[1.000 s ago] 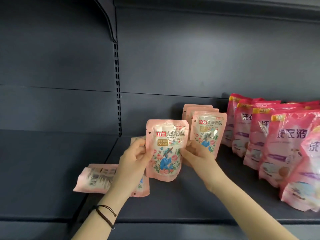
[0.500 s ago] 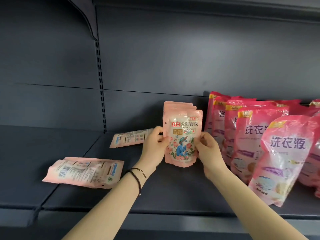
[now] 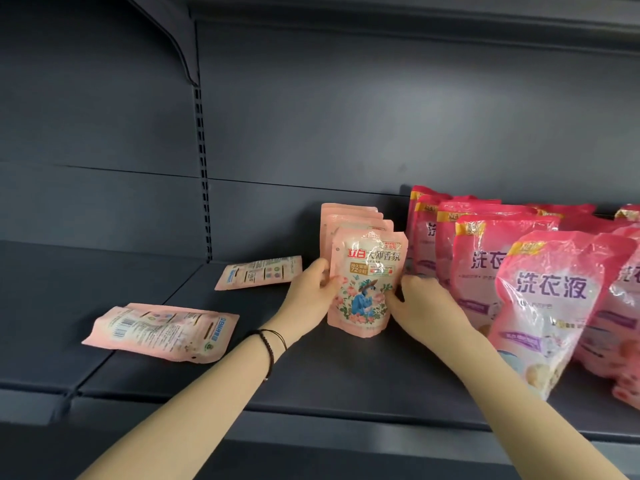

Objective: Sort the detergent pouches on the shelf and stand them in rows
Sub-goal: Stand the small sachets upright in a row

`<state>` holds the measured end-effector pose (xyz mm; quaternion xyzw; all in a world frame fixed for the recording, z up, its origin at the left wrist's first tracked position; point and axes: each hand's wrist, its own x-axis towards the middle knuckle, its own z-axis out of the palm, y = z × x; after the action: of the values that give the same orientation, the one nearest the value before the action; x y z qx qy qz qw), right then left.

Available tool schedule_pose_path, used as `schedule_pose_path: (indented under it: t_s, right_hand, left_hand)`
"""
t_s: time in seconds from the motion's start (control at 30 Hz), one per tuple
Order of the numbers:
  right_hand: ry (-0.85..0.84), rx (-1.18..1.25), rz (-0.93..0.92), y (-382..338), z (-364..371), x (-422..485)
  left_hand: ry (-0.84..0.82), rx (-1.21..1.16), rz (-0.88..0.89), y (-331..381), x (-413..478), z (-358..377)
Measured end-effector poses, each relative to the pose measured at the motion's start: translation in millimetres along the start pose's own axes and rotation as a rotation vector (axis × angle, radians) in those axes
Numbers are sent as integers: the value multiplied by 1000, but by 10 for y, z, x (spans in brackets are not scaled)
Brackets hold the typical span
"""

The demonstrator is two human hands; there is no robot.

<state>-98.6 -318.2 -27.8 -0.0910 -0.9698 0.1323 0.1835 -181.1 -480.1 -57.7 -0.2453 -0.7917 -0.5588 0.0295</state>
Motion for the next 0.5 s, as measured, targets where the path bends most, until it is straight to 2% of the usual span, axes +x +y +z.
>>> schedule_pose_path:
  t_s: [0.07,0.17,0.3,0.4,0.5]
  right_hand:
    - [-98,-188,-13,-63,-129,-39]
    - [-235,-515,-191,-226,-270,-118]
    - [-237,-548,-421,-590,-363,-160]
    - [-108,-617,-604,-915,-256,-19]
    - [-76,-660,-733,-1218,-55,243]
  left_hand:
    - [-40,134,1,-7,1,-116]
    - [-92,560,119,-5,-39,-445]
    - [-56,1255,391,-17,-52,-1008]
    - [-139,1446,465,-45,4,-1371]
    - [-165,1538,529,-125,108,-1673]
